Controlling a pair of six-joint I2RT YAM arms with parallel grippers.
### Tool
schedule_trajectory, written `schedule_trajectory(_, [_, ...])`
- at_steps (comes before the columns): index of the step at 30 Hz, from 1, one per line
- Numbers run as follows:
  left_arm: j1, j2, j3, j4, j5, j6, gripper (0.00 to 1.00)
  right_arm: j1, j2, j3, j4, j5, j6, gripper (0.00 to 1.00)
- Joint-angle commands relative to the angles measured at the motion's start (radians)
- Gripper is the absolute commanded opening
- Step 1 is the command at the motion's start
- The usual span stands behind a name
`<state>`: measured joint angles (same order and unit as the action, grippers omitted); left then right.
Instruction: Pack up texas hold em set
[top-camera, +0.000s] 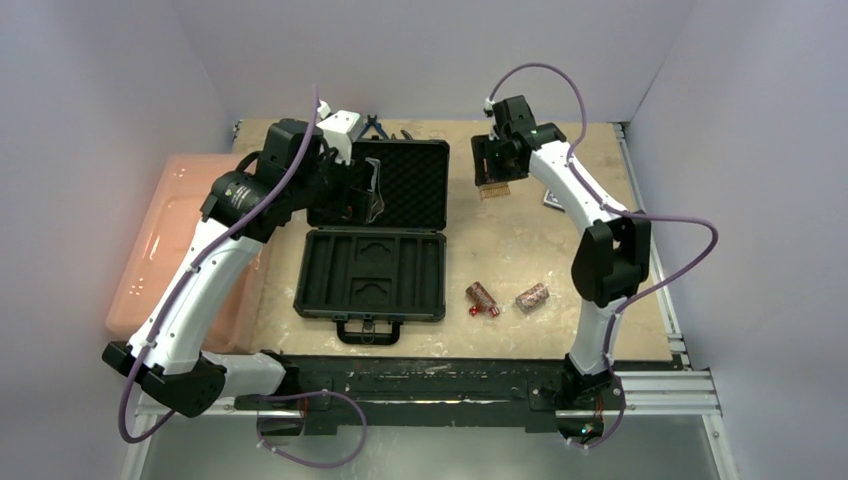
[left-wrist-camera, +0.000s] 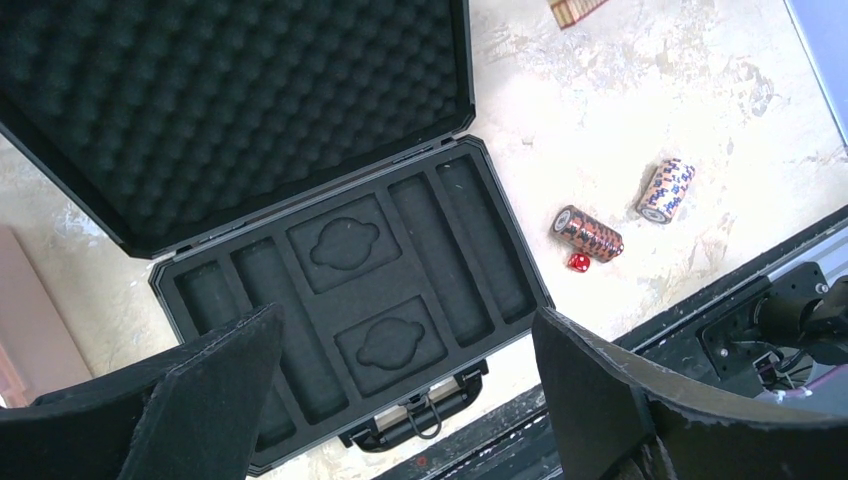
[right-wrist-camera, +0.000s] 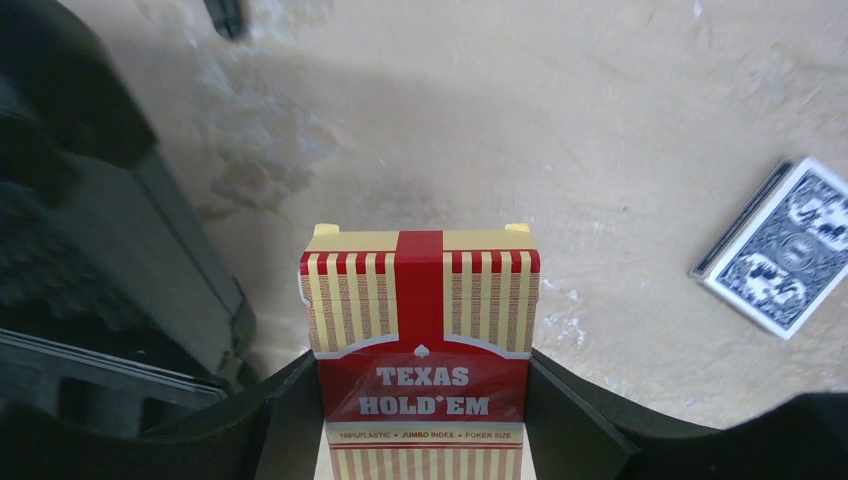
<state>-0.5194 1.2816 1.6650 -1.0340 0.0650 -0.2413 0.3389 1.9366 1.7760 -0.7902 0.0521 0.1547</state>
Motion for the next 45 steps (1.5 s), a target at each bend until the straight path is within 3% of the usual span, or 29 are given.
schedule_trajectory(1, [0.0,-0.017,0.032,0.017,0.002,-0.015,0.93,0.005,-0.104,0.131,-0.022,-0.013,0.03,0.52])
schedule_trajectory(6, [0.002,-0.007,0.045,0.029,0.016,-0.02,0.93,0.004,-0.145,0.213,-0.019,-0.087,-0.012,0.52])
schedule_trajectory(21, [0.002,-0.009,0.11,0.039,0.043,-0.045,0.91,0.019,-0.172,0.219,0.173,-0.55,-0.122,0.52])
schedule_trajectory(36, [0.004,-0.056,0.18,0.051,0.005,-0.066,0.9,0.169,-0.189,0.035,0.384,-0.665,-0.323,0.49])
schedule_trajectory(45, [0.004,-0.069,0.188,0.039,-0.018,-0.085,0.89,0.277,-0.124,0.022,0.36,-0.639,-0.436,0.48])
